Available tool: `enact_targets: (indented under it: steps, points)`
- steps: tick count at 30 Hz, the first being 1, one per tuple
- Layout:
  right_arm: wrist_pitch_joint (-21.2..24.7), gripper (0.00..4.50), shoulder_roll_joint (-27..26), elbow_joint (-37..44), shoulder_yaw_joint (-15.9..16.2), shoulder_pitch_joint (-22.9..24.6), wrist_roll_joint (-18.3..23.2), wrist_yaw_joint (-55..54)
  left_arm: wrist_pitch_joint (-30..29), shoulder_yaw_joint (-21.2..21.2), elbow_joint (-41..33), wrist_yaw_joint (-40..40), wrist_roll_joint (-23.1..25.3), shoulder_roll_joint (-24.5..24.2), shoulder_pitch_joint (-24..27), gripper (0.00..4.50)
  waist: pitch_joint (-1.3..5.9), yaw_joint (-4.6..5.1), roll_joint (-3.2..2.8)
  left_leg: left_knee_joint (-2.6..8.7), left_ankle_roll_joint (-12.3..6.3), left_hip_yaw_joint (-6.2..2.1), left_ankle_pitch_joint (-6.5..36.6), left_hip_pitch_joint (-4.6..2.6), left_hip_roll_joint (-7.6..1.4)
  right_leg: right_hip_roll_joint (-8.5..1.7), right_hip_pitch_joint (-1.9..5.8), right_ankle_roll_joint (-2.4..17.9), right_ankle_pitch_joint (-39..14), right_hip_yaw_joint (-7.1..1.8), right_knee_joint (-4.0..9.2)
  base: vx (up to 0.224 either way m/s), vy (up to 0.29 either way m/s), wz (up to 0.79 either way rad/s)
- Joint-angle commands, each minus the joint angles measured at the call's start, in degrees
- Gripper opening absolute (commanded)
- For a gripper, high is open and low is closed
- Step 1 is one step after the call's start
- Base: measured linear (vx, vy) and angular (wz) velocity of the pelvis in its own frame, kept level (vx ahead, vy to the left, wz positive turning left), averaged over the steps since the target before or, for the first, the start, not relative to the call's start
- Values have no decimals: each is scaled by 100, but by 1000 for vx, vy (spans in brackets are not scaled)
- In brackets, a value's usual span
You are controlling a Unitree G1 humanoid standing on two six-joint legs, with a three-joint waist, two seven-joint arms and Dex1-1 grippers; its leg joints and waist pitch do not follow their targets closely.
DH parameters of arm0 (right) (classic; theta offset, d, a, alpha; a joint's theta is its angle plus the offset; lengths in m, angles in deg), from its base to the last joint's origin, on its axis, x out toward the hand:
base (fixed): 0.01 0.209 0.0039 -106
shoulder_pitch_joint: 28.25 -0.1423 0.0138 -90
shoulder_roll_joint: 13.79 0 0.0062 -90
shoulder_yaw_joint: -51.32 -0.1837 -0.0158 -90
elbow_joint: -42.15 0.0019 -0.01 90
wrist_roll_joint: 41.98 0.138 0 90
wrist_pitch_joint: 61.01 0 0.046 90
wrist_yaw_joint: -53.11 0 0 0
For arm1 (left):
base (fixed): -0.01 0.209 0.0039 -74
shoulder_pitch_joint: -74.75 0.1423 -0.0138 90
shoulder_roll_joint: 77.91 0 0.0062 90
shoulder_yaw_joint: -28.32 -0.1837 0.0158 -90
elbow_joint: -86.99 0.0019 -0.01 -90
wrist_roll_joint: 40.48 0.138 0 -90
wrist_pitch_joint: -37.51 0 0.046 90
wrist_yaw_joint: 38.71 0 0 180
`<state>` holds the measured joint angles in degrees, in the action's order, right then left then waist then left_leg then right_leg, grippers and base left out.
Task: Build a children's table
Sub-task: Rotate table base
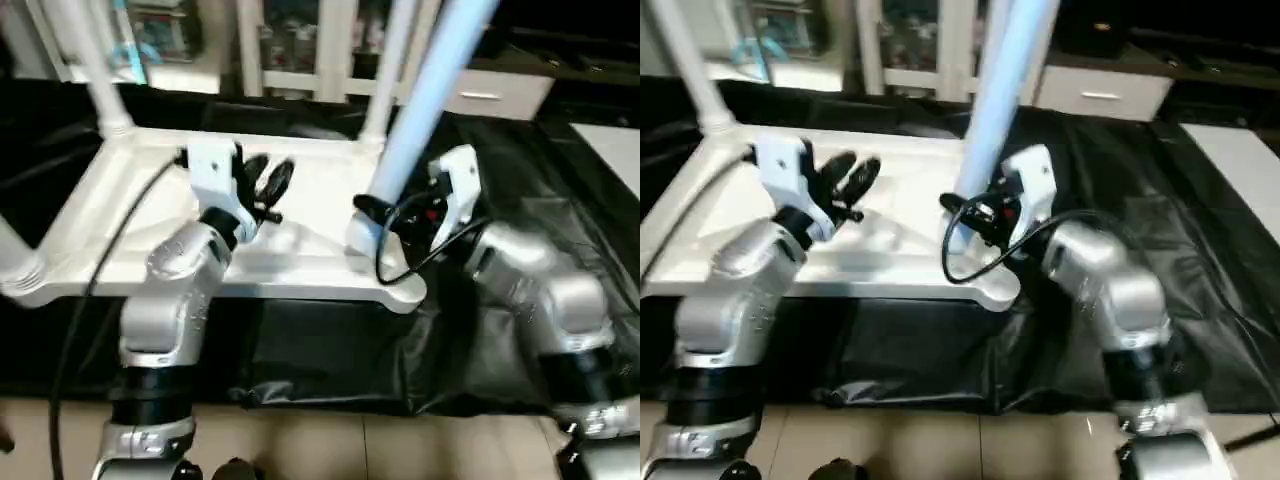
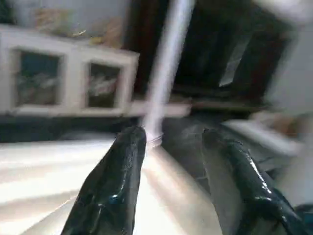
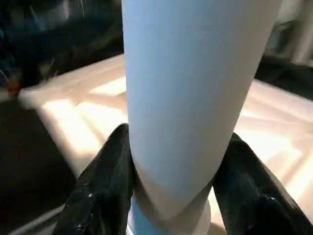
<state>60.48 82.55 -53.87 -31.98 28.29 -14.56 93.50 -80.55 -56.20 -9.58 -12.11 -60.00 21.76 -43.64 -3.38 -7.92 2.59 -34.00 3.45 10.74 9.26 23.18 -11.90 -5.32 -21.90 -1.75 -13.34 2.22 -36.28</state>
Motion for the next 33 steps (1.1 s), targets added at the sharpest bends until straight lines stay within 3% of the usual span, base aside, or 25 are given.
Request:
enact_targets:
  steps: [1,2,3,4,6,7,8,9,10,12,13,14,19,21,23,24,26,27,28,29,31,33]
  points:
    - [194,184,59,2,41,-47,63,238,-258,-226,-237,618,-575,-58,-101,252,424,7,-14,344,67,-3,302,-231,-103,-176,174,1216,767,-142,296,0,0,0]
    - [218,184,62,23,40,-49,82,260,-270,-232,-251,683,-636,-65,-107,252,427,10,-48,344,95,-2,329,-240,-104,-170,166,1201,771,-145,298,0,0,0]
    - [339,184,149,194,56,-39,216,479,-447,-249,-290,1176,-1084,-98,-190,287,438,-1,-116,338,178,-2,371,-253,-82,-164,168,1195,788,-145,282,0,0,0]
    - [417,184,259,285,38,-36,312,618,-591,-251,-231,1356,-1260,-65,-315,292,438,10,-50,346,235,13,468,-261,-84,-144,176,1188,767,-144,300,0,0,0]
    - [535,184,469,394,13,-34,471,913,-937,-274,-85,1675,-1516,-18,-585,307,434,-6,-41,359,270,9,527,-248,-85,-154,196,1167,737,-140,301,0,0,0]
    - [596,184,530,425,-15,-21,557,1021,-1016,-270,37,1715,-1547,31,-708,321,437,-21,-71,362,300,9,641,-260,-86,-169,194,1155,627,-141,317,0,0,0]
    - [672,184,646,543,-3,41,614,1218,-1140,-295,327,1736,-1559,84,-967,321,426,-19,-167,370,347,-12,793,-243,-80,-185,201,1140,486,-146,316,0,0,0]
    - [672,184,646,543,-3,41,614,1218,-1140,-295,327,1736,-1559,84,-967,332,407,11,-117,381,336,14,897,-248,-69,-157,190,1091,371,-153,375,0,0,0]
    - [696,184,676,564,8,43,597,1283,-1196,-313,447,1750,-1609,87,-1069,343,418,15,-87,385,339,-13,960,-234,-83,-193,221,1088,302,-153,362,0,0,0]
    - [728,184,696,590,23,54,588,1344,-1240,-376,554,1777,-1621,69,-1149,351,425,21,-71,381,310,-14,971,-226,-80,-201,220,1106,189,-158,373,0,0,0]
    - [779,184,701,631,74,68,567,1402,-1329,-457,708,1798,-1620,46,-1235,359,432,28,-164,382,334,-31,960,-220,-78,-199,219,1117,191,-152,370,0,0,0]
    - [779,184,701,631,74,68,567,1402,-1329,-457,708,1798,-1620,46,-1235,377,437,41,-123,371,318,-19,992,-238,-76,-187,208,1148,208,-157,378,0,0,0]
    - [868,184,757,562,288,15,426,1436,-1414,-599,1058,1757,-1474,43,-1486,406,454,41,-133,348,222,-11,776,-242,-86,-177,207,1327,516,-153,347,0,0,0]
    - [875,184,757,449,292,-93,370,1493,-1311,-508,1213,1575,-1396,71,-1586,426,455,47,-15,342,157,6,704,-228,-85,-181,230,1359,565,-156,339,0,0,0]
    - [884,184,757,376,294,-172,339,1529,-1302,-417,1312,1483,-1423,81,-1650,432,450,35,-48,337,100,3,702,-235,-94,-205,219,1361,417,-159,345,0,0,0]
    - [890,184,767,345,302,-208,326,1555,-1349,-342,1351,1457,-1498,90,-1680,409,444,53,68,333,64,23,679,-225,-93,-197,226,1360,397,-161,353,0,0,0]
    - [877,184,812,263,321,-261,286,1640,-1537,-132,1390,1312,-1700,123,-1727,398,449,6,5,327,26,15,551,-236,-103,-215,209,1371,389,-162,331,0,0,0]
    - [870,184,837,210,337,-297,267,1693,-1672,-25,1416,1242,-1831,116,-1758,398,451,12,55,317,29,30,541,-235,-97,-206,209,1378,417,-162,323,0,0,0]
    - [867,184,844,192,343,-310,263,1704,-1701,-6,1407,1239,-1863,112,-1758,392,456,1,43,317,31,22,529,-240,-98,-211,207,1398,418,-155,314,0,0,0]
    - [861,184,857,126,369,-366,251,1739,-1778,6,1352,1264,-1923,70,-1746,392,454,-2,100,311,13,29,486,-239,-98,-209,207,1406,442,-156,308,0,0,0]
    - [855,184,844,52,381,-426,237,1764,-1814,-39,1292,1286,-1890,21,-1724,361,448,-5,93,318,11,30,510,-238,-100,-208,198,1356,346,-156,321,0,0,0]
    - [831,184,819,-40,387,-478,195,1806,-1777,-89,1289,1254,-1797,-18,-1720,349,447,-4,129,321,42,33,518,-246,-106,-208,192,1309,322,-155,330,0,0,0]
